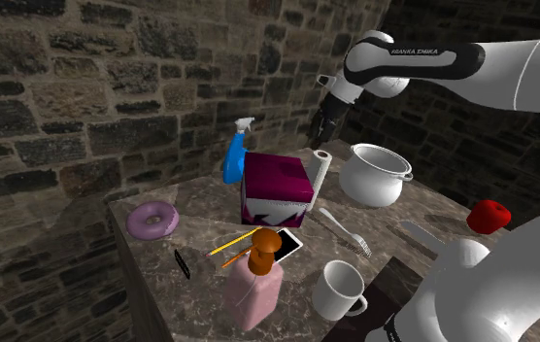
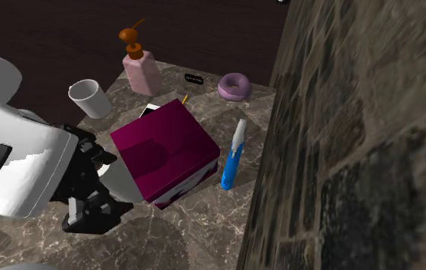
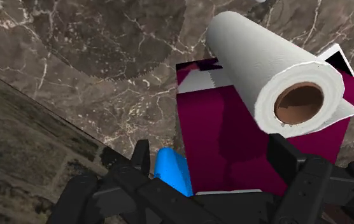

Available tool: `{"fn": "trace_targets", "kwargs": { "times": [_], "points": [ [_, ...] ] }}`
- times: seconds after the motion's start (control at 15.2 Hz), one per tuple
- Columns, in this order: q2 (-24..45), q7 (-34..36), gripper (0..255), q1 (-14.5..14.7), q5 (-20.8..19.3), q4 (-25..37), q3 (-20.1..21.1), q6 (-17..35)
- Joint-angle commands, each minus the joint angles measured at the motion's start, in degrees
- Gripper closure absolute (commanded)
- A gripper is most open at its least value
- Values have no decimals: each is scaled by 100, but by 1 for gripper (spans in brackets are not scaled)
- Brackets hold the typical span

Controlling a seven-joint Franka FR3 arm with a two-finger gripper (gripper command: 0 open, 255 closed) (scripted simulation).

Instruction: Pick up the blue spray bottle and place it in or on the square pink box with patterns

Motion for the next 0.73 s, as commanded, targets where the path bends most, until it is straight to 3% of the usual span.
{"fn": "trace_targets", "kwargs": {
  "times": [0.0, 0.33, 0.66],
  "points": [
    [537, -778, 0, 181, 437, 354, -229, 18],
    [1873, -2464, 0, 331, 1562, 1411, -453, -331],
    [3122, -3767, 0, 98, 2440, 2647, -221, -942]
  ]
}}
